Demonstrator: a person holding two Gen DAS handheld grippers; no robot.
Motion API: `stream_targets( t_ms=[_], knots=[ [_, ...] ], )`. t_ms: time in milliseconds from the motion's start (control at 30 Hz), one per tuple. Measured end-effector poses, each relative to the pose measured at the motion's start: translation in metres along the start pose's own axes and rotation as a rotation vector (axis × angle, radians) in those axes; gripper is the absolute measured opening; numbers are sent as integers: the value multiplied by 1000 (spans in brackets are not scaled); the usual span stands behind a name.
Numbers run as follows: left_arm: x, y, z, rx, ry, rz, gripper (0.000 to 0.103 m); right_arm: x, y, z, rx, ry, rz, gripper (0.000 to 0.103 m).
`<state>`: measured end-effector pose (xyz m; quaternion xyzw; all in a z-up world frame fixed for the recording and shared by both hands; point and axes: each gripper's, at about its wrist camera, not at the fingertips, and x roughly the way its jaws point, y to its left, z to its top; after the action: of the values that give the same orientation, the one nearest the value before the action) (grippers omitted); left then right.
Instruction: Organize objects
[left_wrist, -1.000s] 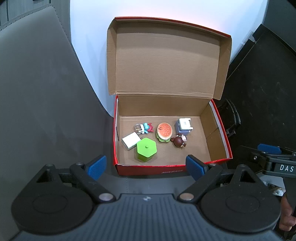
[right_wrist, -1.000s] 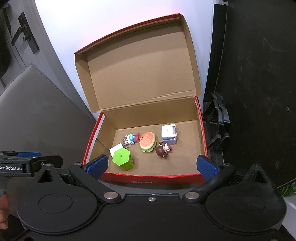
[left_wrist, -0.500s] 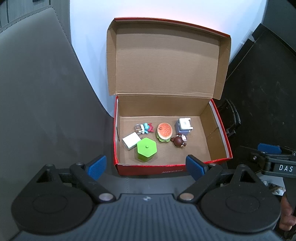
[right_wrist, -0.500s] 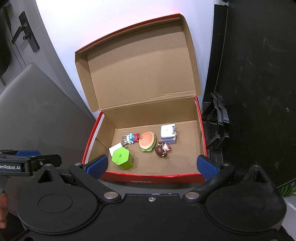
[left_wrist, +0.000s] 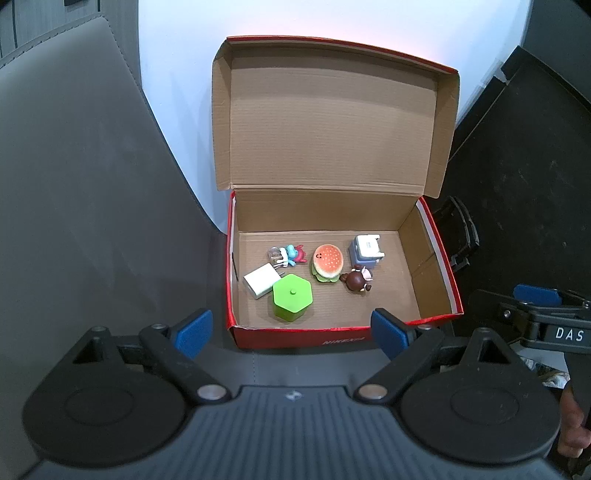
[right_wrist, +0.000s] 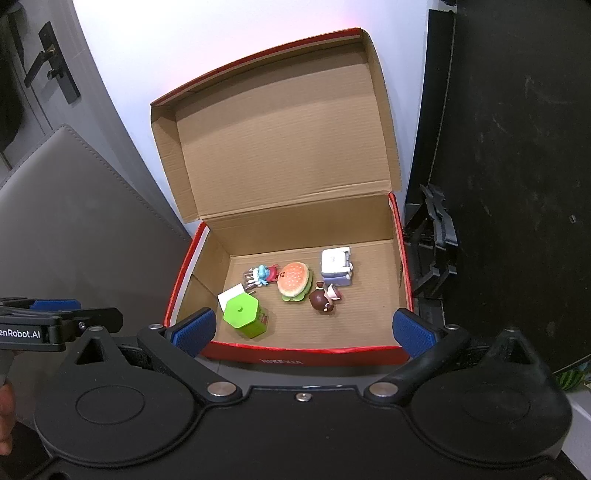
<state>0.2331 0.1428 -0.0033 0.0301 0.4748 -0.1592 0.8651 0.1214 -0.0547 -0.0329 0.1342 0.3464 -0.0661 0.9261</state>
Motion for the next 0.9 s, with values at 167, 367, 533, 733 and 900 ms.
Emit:
stream_targets(
  t_ms=[167, 367, 533, 733, 900],
  knots=[
    [0, 0, 0, 1, 0, -1, 92, 0, 0, 0, -1, 1, -4, 103],
    [0, -1, 0, 2, 0, -1, 92, 0, 1, 0, -1, 2, -6, 103],
    [-1, -2, 0, 7, 3, 0, 92, 0, 0, -1, -1, 3, -6, 103],
    [-1, -3, 0, 6, 3, -1, 92, 1, 0, -1, -3, 5, -7, 103],
    [-1, -4, 0, 11, 3, -3, 92, 1, 1, -2, -1, 4, -9, 103]
  ],
)
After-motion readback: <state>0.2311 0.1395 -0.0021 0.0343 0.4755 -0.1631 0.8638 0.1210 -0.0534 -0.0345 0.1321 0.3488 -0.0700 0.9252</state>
